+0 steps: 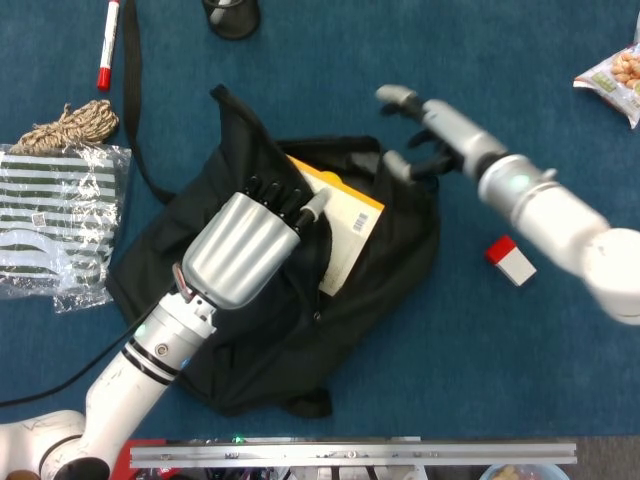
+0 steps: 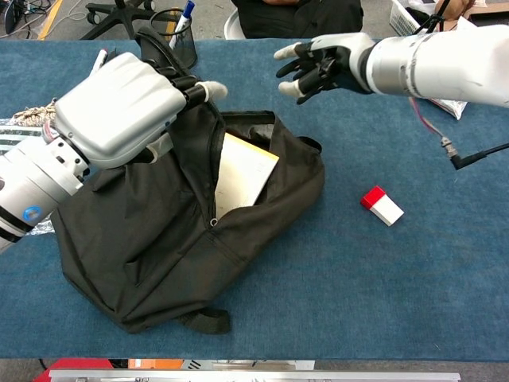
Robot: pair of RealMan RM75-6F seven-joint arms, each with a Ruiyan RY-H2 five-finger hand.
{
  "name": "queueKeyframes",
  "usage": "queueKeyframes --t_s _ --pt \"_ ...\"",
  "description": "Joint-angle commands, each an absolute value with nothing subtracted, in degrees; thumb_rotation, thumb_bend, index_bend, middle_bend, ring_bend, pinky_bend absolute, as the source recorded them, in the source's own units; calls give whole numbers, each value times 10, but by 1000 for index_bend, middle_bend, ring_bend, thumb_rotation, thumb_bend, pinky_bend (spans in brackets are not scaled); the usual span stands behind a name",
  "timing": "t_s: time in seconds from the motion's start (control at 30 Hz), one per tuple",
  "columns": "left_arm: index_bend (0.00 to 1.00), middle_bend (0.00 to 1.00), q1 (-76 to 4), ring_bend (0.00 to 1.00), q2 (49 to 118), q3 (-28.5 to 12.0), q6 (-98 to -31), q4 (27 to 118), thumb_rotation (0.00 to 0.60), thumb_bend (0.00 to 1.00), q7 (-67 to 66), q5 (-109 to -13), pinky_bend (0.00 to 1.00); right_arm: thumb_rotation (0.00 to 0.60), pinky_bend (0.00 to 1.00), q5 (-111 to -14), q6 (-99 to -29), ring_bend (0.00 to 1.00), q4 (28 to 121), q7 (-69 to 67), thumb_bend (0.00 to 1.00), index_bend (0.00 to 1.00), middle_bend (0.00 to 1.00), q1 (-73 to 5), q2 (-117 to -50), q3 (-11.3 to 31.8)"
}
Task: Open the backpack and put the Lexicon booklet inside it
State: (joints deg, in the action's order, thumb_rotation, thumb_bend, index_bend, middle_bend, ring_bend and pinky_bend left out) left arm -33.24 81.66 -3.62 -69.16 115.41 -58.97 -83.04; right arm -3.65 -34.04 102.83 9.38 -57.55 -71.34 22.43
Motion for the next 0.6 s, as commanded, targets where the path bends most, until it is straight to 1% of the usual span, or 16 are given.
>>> queueKeyframes --t_s 0.03,0.17,0.3,0.43,0.5,0.6 --pt "5 180 -337 282 826 -43 -688 1158 600 201 -544 -836 448 600 205 -67 -348 31 1036 64 453 54 118 -553 -689 224" --pt "0 167 -343 271 823 -47 -678 1162 600 169 -529 -832 437 600 206 -91 -345 31 1036 36 454 54 120 -540 -670 224" --pt "0 166 -344 266 823 -45 -677 1166 572 165 -535 -831 433 600 206 -107 -342 31 1034 18 454 54 121 -534 -653 217" --pt "0 166 -338 265 820 -45 -689 1173 600 165 -544 -826 430 600 207 -130 -349 31 1035 15 454 54 132 -531 -639 202" --pt "0 166 -333 266 815 -44 -696 1179 600 166 -545 -821 428 600 208 -161 -369 31 1037 17 454 83 152 -523 -635 195" --pt "15 171 -327 266 802 -45 -702 1181 600 166 -523 -817 427 600 218 -221 -414 58 1047 24 455 169 199 -502 -634 182"
